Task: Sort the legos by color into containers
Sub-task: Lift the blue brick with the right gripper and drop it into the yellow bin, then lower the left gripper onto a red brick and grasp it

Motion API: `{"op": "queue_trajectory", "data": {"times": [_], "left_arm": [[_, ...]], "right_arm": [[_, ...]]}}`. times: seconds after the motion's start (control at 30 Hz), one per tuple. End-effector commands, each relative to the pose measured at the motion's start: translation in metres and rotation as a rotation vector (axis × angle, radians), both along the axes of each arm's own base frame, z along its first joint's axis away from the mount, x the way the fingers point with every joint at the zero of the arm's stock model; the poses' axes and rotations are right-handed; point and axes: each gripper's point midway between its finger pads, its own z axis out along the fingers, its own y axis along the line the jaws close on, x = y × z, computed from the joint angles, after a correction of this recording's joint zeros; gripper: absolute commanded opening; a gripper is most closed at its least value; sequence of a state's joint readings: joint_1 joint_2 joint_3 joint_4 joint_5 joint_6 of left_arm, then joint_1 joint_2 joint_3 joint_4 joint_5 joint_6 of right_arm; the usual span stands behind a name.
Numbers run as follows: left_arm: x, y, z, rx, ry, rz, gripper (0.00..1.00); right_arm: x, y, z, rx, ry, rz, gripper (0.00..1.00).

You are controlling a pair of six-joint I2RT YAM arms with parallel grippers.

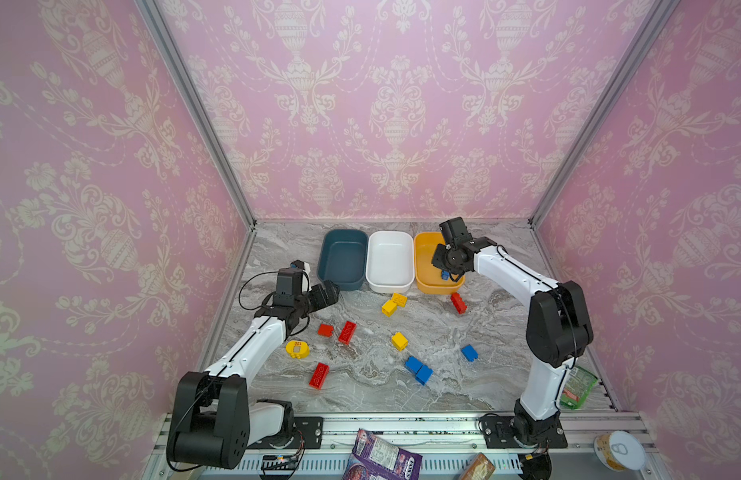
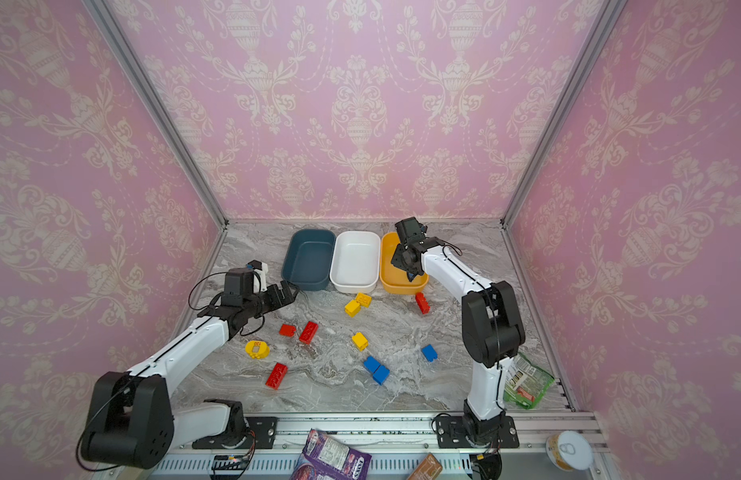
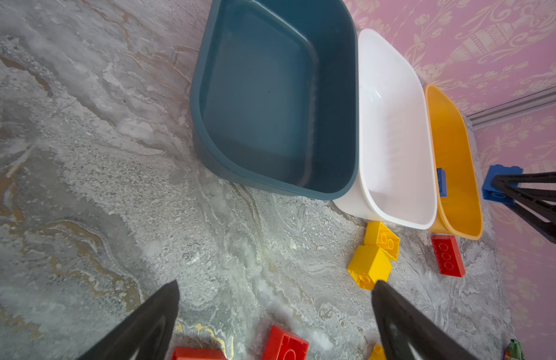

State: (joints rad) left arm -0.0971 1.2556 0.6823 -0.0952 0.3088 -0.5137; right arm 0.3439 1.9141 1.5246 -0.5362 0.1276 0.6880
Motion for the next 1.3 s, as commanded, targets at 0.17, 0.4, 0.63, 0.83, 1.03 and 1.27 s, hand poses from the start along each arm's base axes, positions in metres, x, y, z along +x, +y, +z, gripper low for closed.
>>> {"op": "queue_trajectory", "data": {"times": [0.17,0.4,0.63,0.83,1.03,1.27], "left_arm": [[-0.007,-0.001,-0.002,0.017,0.008,-0.009,0.99],[-0.009,-0.002,-0.002,0.02,0.013,-0.01,0.99],[-0.011,-0.003,-0.002,0.03,0.023,-0.025,0.99],[-0.016,-0.008,-0.004,0.063,0.046,-0.055,0.99],[-0.024,-0.017,-0.01,0.115,0.083,-0.105,0.97],[-0.032,-0.033,-0.015,0.182,0.131,-0.179,0.94]], "right_arm": [[0.01,-0.001,-0.015,-0.028,0.029,0.04,0.49],[0.01,-0.001,-0.006,-0.024,0.012,0.052,0.62],[0.009,0.002,0.005,-0.003,-0.005,0.063,0.62],[0.0,0.006,0.02,0.028,-0.02,0.097,0.67],[-0.022,0.007,0.032,0.042,-0.032,0.17,0.83],[-0.056,0.013,0.033,0.105,-0.039,0.248,0.97]]}}
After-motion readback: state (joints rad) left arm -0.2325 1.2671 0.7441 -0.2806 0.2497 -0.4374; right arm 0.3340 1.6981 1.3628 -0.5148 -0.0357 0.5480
